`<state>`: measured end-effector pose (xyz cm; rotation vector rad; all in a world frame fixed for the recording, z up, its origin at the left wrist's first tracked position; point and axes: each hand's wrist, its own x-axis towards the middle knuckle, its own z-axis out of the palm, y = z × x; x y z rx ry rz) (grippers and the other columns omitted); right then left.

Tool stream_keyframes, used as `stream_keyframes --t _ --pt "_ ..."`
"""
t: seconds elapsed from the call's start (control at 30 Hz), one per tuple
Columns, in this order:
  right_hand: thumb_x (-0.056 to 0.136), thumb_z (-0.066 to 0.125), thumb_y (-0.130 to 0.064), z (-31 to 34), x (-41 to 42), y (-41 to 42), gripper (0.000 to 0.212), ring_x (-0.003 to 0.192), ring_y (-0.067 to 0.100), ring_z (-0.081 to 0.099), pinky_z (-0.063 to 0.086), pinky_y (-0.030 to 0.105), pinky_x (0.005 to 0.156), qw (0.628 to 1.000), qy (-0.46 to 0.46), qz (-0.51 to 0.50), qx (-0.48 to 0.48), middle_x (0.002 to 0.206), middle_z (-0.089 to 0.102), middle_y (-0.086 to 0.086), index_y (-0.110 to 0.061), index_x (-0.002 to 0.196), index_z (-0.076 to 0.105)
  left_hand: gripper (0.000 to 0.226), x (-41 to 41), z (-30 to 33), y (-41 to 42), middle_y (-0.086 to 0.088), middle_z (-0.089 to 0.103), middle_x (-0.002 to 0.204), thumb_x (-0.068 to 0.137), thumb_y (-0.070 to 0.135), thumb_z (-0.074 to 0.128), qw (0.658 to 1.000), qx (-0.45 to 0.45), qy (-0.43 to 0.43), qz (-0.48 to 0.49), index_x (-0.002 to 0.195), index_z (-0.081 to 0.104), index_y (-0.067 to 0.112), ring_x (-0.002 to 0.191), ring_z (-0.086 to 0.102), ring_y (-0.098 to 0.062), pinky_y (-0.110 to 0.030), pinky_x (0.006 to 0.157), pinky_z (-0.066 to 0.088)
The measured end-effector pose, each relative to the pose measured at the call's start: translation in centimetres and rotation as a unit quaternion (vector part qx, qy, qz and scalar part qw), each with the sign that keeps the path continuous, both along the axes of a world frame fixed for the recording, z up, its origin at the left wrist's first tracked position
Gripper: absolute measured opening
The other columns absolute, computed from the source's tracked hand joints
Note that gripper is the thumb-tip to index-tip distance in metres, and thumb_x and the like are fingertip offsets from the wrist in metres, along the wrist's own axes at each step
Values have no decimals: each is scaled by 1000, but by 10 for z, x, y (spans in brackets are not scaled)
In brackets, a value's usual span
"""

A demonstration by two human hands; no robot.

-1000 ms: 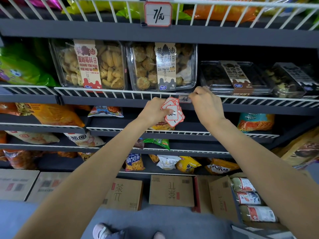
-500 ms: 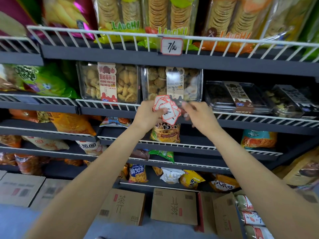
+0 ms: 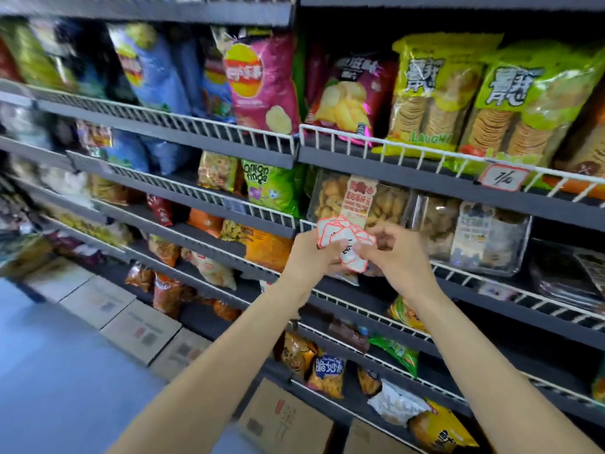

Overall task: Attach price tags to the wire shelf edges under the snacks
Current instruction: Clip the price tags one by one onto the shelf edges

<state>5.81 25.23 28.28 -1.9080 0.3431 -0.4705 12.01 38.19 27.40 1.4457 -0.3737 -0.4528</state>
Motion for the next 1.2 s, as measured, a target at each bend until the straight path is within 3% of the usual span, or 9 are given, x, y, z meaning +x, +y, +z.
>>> stream_keyframes --t 0.07,0.17,0.27,0.4,0.57,0.73,0.83,1.07,1.2 --pt "78 73 -9 4 13 31 11 64 16 63 55 29 53 1000 -5 15 -17 77 68 10 -13 83 64 10 12 3 29 -6 66 86 92 4 56 1000 12 -7 20 95 63 12 73 65 -13 -28 67 59" --pt "78 72 -3 11 35 82 13 58 9 60 50 21 45 1000 -14 24 -15 80 66 15 -10 82 62 15 30 12 79 -13 63 93 94 4 52 1000 -1 3 18 107 59 0 76 64 -17 -22 60 58" --pt "77 73 -5 12 61 134 20 66 19 65 58 37 56 999 -8 26 -23 81 68 12 -20 77 61 17 52 17 133 -13 55 94 98 12 46 999 0 9 35 105 56 1 76 60 -15 -19 57 57" --pt "74 77 -9 11 93 196 20 68 16 63 56 47 71 998 -12 21 -64 71 64 -7 -22 77 62 31 87 17 202 -24 57 111 99 16 45 999 30 23 23 117 54 -7 104 62 -37 -28 71 59" --pt "75 74 -3 10 123 253 30 72 16 65 56 37 68 999 -17 36 -27 73 67 -8 -31 76 63 27 120 20 263 -20 64 115 98 12 47 999 26 38 0 115 59 -5 103 64 -33 -27 72 59" --pt "76 73 -2 7 141 279 30 79 14 68 55 29 68 998 -38 -14 37 84 71 -4 -29 87 65 16 141 13 278 -14 69 101 95 8 53 995 -25 86 33 103 62 -2 85 68 -22 -25 69 59" --pt "75 75 -8 1 153 281 26 75 14 66 54 28 64 996 -51 -51 48 81 68 -4 -29 80 61 14 155 7 278 -6 71 91 94 8 53 994 -63 84 16 101 64 2 77 70 -14 -22 67 57" --pt "75 74 -5 -6 186 261 24 83 16 67 56 36 78 996 -38 -46 65 83 69 -2 -27 79 65 12 189 -2 267 -6 73 95 93 9 54 987 -109 119 -17 97 66 6 88 70 -18 -24 73 57" --pt "78 69 2 -14 194 256 32 83 14 67 55 28 73 995 -31 -46 82 83 69 -3 -29 82 65 12 201 -10 259 -10 71 100 92 8 55 985 -110 133 -11 99 65 5 90 69 -19 -24 74 57"
